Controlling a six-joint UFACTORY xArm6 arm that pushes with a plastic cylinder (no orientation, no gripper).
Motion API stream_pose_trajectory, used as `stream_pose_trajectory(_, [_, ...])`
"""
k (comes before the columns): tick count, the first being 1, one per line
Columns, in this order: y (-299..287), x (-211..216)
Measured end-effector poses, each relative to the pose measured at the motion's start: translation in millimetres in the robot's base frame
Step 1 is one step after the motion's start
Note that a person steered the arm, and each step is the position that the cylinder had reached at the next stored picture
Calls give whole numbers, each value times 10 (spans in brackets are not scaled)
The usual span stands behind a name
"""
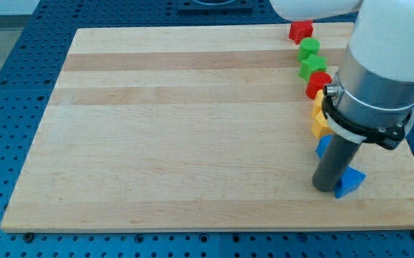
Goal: Adjust the red star in a line
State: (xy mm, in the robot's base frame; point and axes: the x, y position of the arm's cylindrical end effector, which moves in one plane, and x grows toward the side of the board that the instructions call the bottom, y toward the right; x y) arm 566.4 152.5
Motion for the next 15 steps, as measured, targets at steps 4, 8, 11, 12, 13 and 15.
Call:
stream_pose_trajectory(4, [-677, -1391])
stream_pose_trajectory(8, [-606, -3733])
stream_pose_trajectory(11, [-165, -3742])
stream_pose_trajectory(12, [15, -3742])
stream_pose_trajectory(13, [97, -3741])
stream_pose_trajectory(15, [152, -3734])
